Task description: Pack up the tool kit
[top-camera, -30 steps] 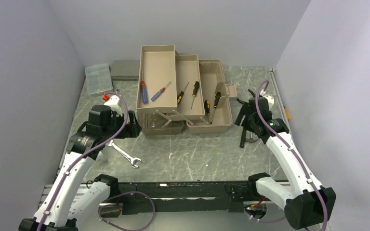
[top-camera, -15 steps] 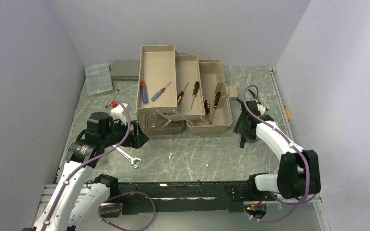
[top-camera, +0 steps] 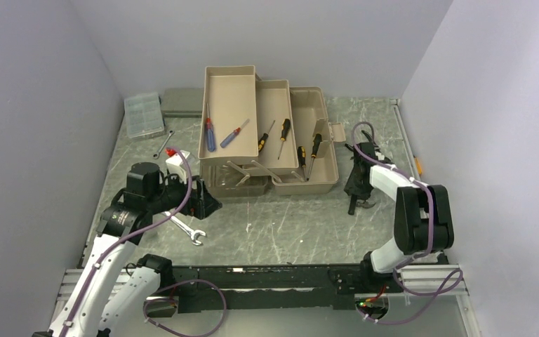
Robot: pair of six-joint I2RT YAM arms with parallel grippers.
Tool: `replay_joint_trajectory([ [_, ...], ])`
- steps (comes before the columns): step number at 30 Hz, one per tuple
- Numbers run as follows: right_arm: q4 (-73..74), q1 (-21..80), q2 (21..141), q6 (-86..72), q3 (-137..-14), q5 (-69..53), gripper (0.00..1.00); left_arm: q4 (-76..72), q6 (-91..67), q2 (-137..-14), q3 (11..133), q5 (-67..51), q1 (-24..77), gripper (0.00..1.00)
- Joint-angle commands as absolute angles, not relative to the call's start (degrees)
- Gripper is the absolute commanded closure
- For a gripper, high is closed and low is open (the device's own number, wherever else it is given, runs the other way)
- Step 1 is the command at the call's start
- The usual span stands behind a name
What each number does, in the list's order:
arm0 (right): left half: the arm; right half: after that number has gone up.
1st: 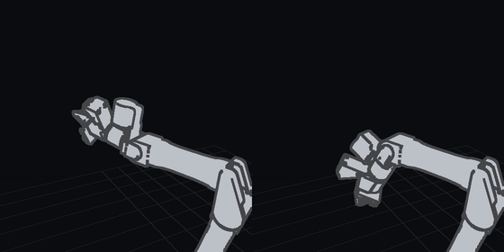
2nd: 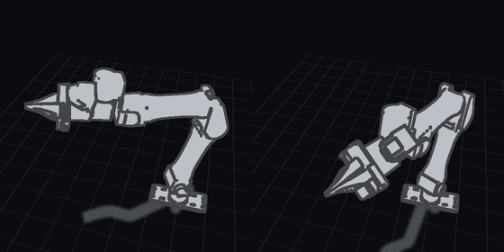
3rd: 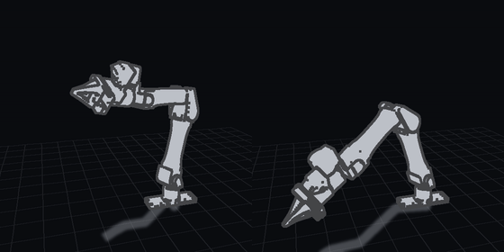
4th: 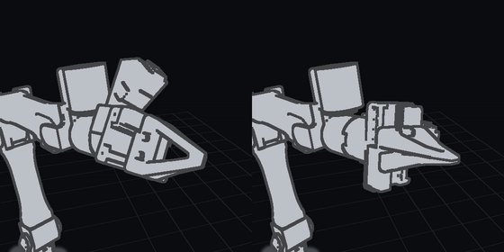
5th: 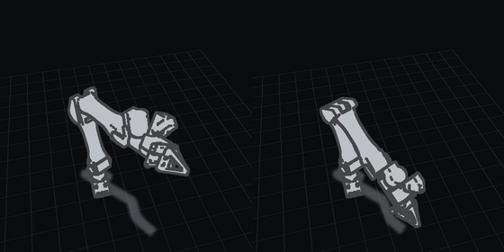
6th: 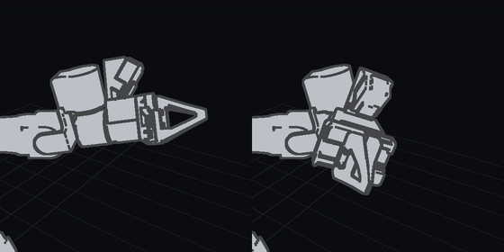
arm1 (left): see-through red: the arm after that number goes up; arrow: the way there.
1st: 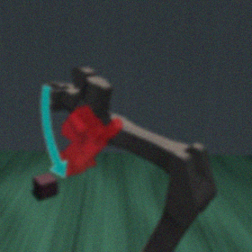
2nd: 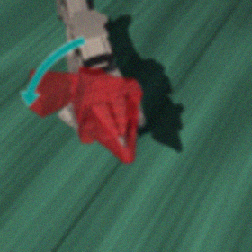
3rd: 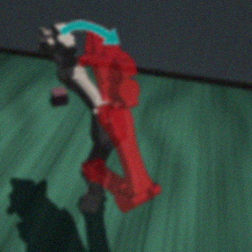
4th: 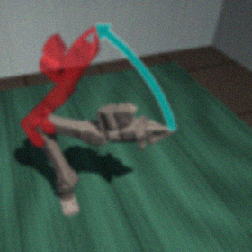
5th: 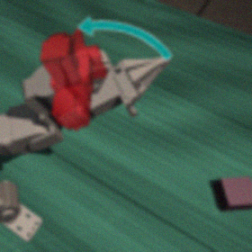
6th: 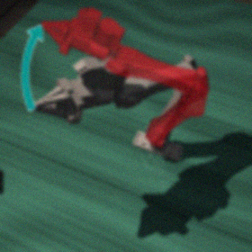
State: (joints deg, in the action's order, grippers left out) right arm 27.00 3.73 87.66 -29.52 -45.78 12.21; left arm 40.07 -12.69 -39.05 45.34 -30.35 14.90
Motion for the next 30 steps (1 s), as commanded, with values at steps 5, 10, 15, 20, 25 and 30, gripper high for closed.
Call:
replay_joint_trajectory([
  [5, 24.96, 3.39, 92.74, -27.05, -48.99, 5.46, 0.93, 35.51, -11.15, -40.23, 46.37, -40.10, 14.68, 0.02],
  [10, 27.35, 3.26, 86.80, -27.47, -50.33, 2.84, 1.00, 32.11, -12.92, -41.10, 45.77, -43.20, 15.42, 0.04],
  [15, 31.37, 3.29, 79.24, -27.76, -53.23, 0.76, 1.00, 30.05, -14.09, -43.41, 47.74, -40.86, 21.11, 0.04],
  [20, 34.11, 3.25, 72.64, -28.40, -55.35, -1.49, 1.00, 24.63, -17.36, -48.76, 50.08, -36.72, 30.27, 0.05],
  [25, 34.19, 3.00, 68.96, -29.49, -55.31, -3.77, 1.00, 19.82, -21.55, -55.46, 52.67, -33.60, 35.52, 0.05],
  [30, 34.77, 2.53, 67.71, -30.77, -55.83, -5.54, 1.00, 18.27, -23.85, -63.01, 58.71, -32.92, 38.11, 0.07],
])
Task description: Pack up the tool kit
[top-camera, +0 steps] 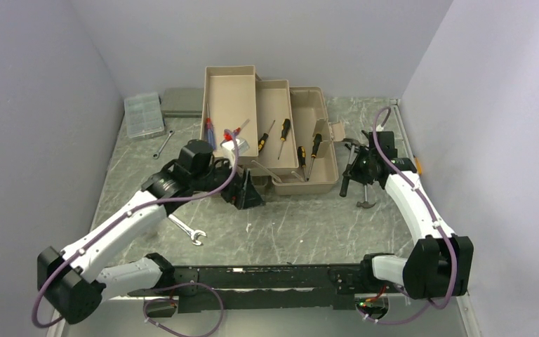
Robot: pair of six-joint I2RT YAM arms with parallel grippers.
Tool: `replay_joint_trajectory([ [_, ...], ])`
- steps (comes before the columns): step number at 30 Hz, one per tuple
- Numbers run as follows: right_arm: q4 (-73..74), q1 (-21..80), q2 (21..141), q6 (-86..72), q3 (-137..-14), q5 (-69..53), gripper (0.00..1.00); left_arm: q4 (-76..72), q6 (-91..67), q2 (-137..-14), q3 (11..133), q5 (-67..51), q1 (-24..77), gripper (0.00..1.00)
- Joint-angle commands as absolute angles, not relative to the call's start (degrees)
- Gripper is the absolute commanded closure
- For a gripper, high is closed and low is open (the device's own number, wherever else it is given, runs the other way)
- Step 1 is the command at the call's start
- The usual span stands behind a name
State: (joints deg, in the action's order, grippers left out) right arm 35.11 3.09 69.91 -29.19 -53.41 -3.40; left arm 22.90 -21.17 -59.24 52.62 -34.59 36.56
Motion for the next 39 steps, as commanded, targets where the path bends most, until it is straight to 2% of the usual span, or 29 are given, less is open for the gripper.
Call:
replay_joint_trajectory([
  [1, 34.46, 2.41, 67.15, -30.98, -56.08, -5.65, 1.00, 18.93, -23.70, -63.59, 60.37, -31.86, 38.24, 0.07],
  [12, 33.31, 2.39, 67.25, -29.86, -63.73, -5.81, 1.00, 26.61, -20.24, -58.21, 64.13, -22.07, 38.11, 0.03],
  [14, 31.52, 2.46, 68.24, -28.59, -64.38, -9.75, 1.00, 28.46, -19.56, -56.77, 64.44, -20.54, 38.01, 0.03],
  [16, 30.01, 2.98, 70.41, -26.67, -65.54, -14.53, 1.00, 29.50, -19.34, -55.13, 64.28, -18.78, 37.54, 0.03],
  [21, 30.92, 7.41, 77.40, -21.09, -70.11, -15.96, 1.00, 30.79, -22.43, -51.59, 63.14, -17.28, 33.35, 0.05],
  [31, 30.47, 15.48, 91.07, -16.02, -76.78, -13.41, 1.00, 32.92, -22.33, -48.87, 62.29, -18.52, 28.34, 0.05],
  [38, 27.67, 16.02, 98.26, -17.33, -79.30, -9.74, 1.00, 33.97, -21.91, -48.53, 62.54, -18.24, 27.71, 0.05],
  [39, 27.49, 16.05, 98.94, -17.51, -79.74, -9.37, 0.93, 34.15, -21.82, -48.42, 62.61, -18.19, 27.61, 0.05],
])
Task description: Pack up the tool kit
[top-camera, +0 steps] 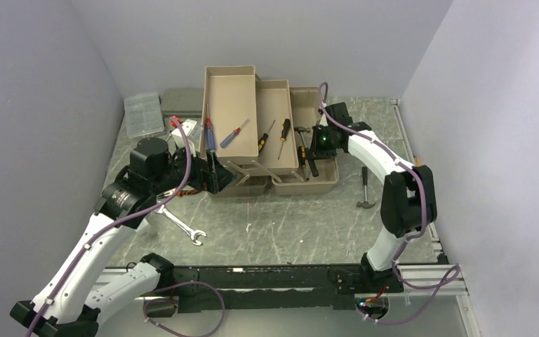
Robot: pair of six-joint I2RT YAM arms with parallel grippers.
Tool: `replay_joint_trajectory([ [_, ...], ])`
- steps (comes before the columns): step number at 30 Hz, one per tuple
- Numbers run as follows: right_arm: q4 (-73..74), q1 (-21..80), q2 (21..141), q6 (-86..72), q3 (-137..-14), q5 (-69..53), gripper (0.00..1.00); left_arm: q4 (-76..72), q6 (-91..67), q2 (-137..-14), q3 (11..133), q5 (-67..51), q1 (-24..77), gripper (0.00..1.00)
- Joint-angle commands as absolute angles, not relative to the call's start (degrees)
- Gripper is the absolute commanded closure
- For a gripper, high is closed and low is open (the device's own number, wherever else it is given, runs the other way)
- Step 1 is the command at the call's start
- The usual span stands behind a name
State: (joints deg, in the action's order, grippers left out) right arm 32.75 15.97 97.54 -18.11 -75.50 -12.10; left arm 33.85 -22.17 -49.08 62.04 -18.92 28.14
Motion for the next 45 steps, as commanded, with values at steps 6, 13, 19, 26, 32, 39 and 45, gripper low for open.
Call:
replay_joint_trajectory([
  [6, 26.50, 16.06, 97.15, -18.89, -80.08, -10.11, 0.57, 35.05, -21.23, -47.82, 62.63, -17.84, 27.00, 0.05],
  [13, 31.76, 15.90, 90.97, -18.87, -82.03, -6.83, 0.57, 34.81, -21.13, -47.68, 62.48, -18.53, 26.64, 0.05],
  [19, 34.63, 11.45, 82.08, -20.18, -76.77, -2.41, 0.58, 34.57, -20.28, -46.87, 61.88, -19.21, 26.53, 0.04],
  [26, 34.23, 1.87, 72.37, -21.61, -65.38, 3.61, 0.59, 32.28, -18.13, -45.94, 60.68, -24.25, 26.46, 0.03],
  [32, 30.90, -2.87, 76.15, -22.07, -57.95, 4.97, 0.55, 30.77, -16.23, -45.00, 59.98, -28.60, 26.45, 0.03],
  [39, 28.30, -3.72, 86.10, -20.87, -59.60, 7.40, 0.41, 31.83, -14.41, -42.92, 58.35, -28.72, 26.46, 0.03],
  [45, 29.49, -4.36, 93.09, -19.75, -64.72, 11.26, 0.45, 32.36, -13.56, -42.79, 58.10, -29.27, 26.46, 0.03],
])
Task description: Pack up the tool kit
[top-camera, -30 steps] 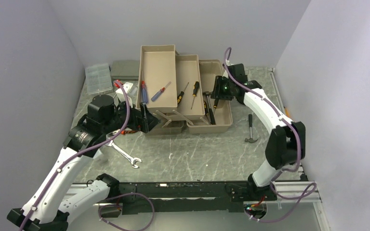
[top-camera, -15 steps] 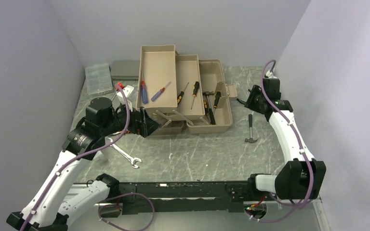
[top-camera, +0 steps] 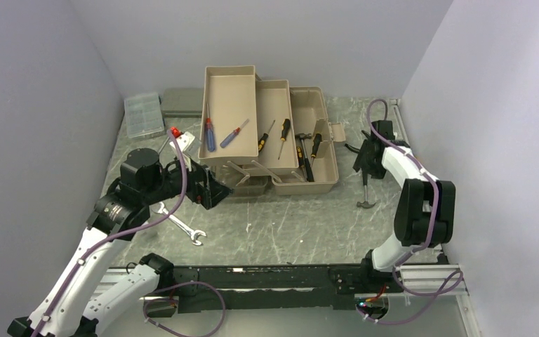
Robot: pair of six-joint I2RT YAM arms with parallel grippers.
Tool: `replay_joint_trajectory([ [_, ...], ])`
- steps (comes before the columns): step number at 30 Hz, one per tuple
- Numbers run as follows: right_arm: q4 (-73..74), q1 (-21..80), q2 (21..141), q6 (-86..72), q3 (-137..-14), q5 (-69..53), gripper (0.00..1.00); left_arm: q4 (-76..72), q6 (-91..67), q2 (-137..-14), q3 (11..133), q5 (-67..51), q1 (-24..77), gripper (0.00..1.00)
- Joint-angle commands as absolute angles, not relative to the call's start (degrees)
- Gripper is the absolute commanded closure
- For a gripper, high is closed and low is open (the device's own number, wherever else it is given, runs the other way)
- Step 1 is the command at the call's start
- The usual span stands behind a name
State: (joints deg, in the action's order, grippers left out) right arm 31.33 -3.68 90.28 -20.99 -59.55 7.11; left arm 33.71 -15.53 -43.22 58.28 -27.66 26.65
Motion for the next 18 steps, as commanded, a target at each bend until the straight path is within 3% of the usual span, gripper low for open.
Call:
replay_joint_trajectory([
  [1, 29.75, -4.71, 94.74, -19.63, -65.39, 11.59, 0.45, 32.39, -13.35, -42.72, 58.22, -29.22, 26.46, 0.03],
  [13, 26.96, -6.75, 104.33, -19.29, -65.03, 6.20, 0.46, 34.73, -11.25, -42.40, 59.32, -27.41, 26.44, 0.03],
  [15, 26.74, -6.72, 105.62, -19.41, -64.87, 5.44, 0.53, 34.76, -11.24, -42.04, 59.04, -27.06, 26.45, 0.03],
  [18, 26.59, -6.74, 107.17, -19.52, -64.80, 3.74, 0.78, 34.88, -11.25, -41.66, 58.78, -26.57, 26.46, 0.03],
])
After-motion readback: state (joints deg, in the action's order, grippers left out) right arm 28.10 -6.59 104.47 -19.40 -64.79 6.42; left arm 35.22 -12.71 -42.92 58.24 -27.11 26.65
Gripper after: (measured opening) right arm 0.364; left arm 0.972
